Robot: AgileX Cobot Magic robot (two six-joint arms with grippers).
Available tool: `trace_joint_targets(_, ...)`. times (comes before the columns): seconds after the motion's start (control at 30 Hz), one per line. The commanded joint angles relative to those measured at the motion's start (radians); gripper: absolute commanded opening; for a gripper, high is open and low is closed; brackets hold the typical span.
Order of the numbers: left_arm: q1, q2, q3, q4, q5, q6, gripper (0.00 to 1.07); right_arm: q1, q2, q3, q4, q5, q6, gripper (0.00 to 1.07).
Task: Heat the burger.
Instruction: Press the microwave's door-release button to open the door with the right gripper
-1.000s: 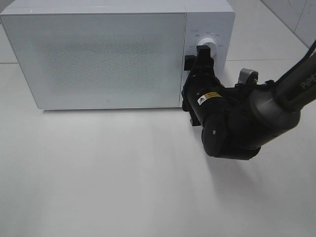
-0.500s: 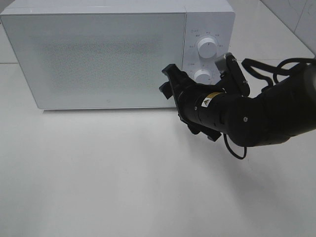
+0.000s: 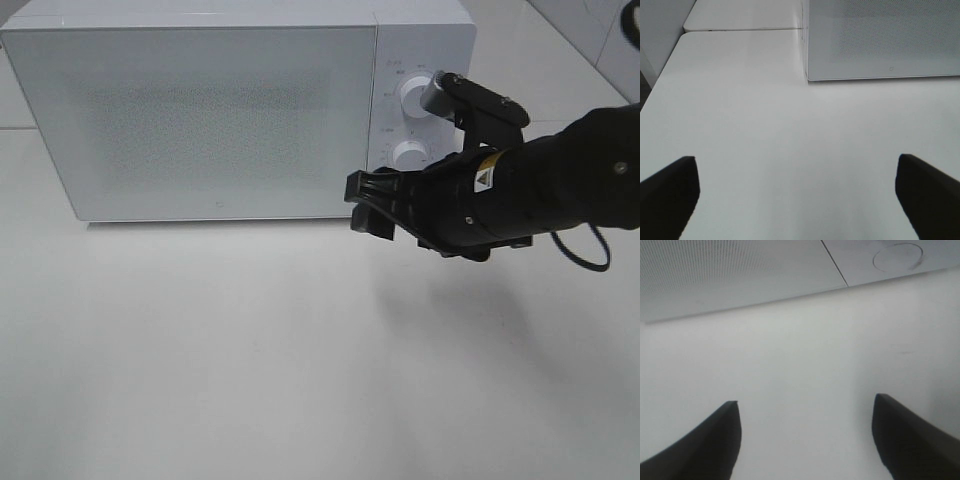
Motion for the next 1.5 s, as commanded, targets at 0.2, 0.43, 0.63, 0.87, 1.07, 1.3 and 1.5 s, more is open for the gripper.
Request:
trace_joint_targets(0.2, 0.000, -0.021, 0.004, -0.003, -0.009, 0.004, 1.00, -0.018, -0.176, -0.003, -0.102, 0.379, -0.187, 0.71)
trace_joint_targets(0.43, 0.000, -0.021, 0.004, -0.003, -0.009, 0.004, 1.00, -0.016, -0.331, -0.003, -0.098, 0.698, -0.302, 0.71)
trace_joint_targets(0.63, 0.000, -0.021, 0.004, -0.003, -0.009, 0.004, 1.00, -0.016, -0.441, -0.003, -0.098, 0.821, -0.307, 0.71)
trace_joint_targets(0.87, 0.000, -0.021, 0.004, -0.003, -0.009, 0.004, 1.00, -0.016, -0.654, -0.002, -0.095, 0.942, -0.307, 0.71)
trace_joint_targets(1.07, 0.000, -0.021, 0.004, -0.003, -0.009, 0.004, 1.00, -0.016, -0.827, 0.005, -0.095, 1.005, -0.307, 0.71)
trace_joint_targets(1.3, 0.000, -0.021, 0.004, -0.003, -0.009, 0.004, 1.00, -0.107, -0.971, 0.005, -0.098, 1.055, -0.317, 0.71)
trace_joint_targets(1.5, 0.000, -0.021, 0.004, -0.003, -0.009, 0.004, 1.00, -0.230, -1.134, 0.051, -0.098, 1.058, -0.344, 0.71)
